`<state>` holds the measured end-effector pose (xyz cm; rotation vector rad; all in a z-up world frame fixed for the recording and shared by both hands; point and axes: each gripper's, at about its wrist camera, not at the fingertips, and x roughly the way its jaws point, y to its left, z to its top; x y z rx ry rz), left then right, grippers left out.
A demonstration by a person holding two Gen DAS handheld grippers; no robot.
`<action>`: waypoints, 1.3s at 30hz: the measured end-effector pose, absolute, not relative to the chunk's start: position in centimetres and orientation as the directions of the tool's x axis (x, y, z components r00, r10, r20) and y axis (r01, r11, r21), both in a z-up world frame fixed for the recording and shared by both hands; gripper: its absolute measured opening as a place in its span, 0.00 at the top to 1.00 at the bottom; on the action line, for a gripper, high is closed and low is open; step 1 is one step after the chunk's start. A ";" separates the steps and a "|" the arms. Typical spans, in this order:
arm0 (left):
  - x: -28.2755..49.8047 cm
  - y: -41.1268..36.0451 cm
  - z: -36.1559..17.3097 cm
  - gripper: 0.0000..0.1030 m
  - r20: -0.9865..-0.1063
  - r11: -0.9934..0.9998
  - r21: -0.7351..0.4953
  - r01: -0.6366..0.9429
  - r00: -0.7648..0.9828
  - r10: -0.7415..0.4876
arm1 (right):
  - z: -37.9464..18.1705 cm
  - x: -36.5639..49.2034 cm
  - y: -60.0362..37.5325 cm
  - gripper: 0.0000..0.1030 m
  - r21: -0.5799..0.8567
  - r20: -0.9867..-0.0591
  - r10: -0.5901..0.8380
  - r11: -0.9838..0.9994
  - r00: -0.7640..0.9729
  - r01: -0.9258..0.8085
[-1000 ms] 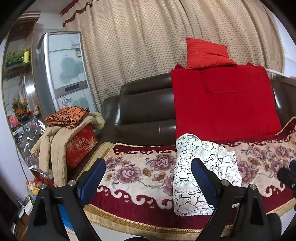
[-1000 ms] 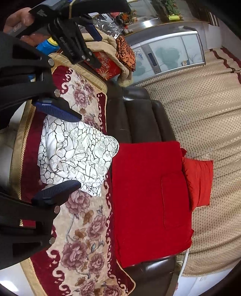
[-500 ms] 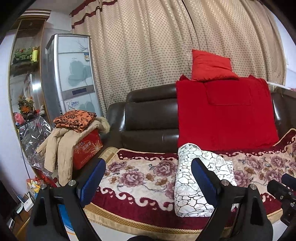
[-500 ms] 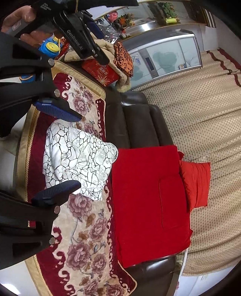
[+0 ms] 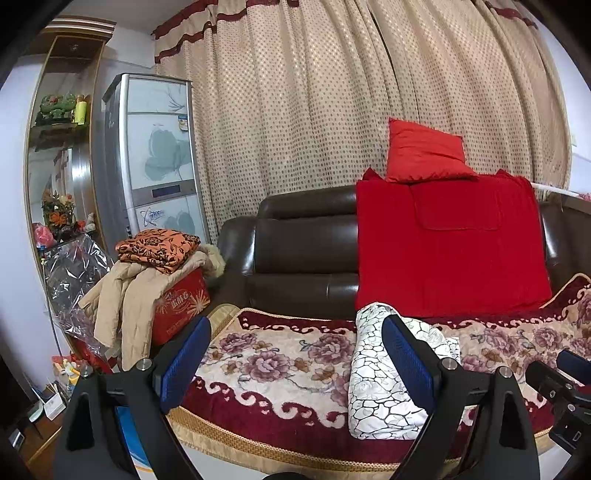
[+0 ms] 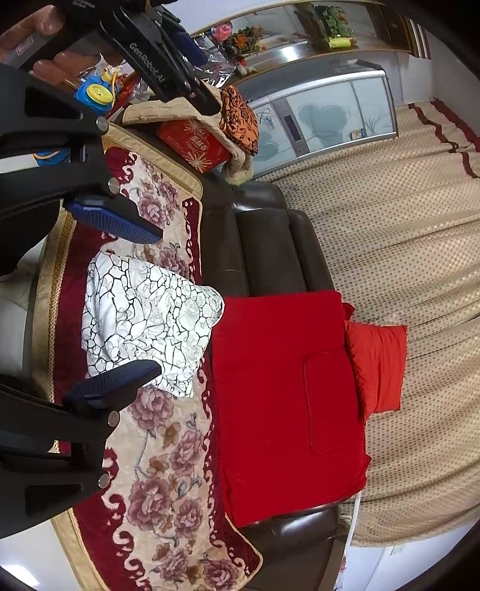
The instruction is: Fold large clothes
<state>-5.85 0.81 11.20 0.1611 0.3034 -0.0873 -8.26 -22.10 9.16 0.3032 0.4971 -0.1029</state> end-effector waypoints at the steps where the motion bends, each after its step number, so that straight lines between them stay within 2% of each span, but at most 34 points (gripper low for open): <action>1: -5.8 0.9 11.3 0.09 -0.305 0.984 0.139 0.114 0.950 -0.067 | 9.3 -8.3 -22.0 0.33 0.258 -0.482 -0.028 0.950 0.876 0.173; 20: -6.8 0.8 12.1 0.09 -0.287 0.983 0.147 0.114 0.955 -0.068 | 10.0 -8.7 -21.7 0.33 0.237 -0.475 -0.050 0.954 0.879 0.182; 39: -4.3 -1.9 10.4 0.09 -0.351 0.970 0.180 0.163 0.932 -0.092 | 8.1 -6.8 -23.3 0.33 0.250 -0.497 -0.081 0.940 0.864 0.232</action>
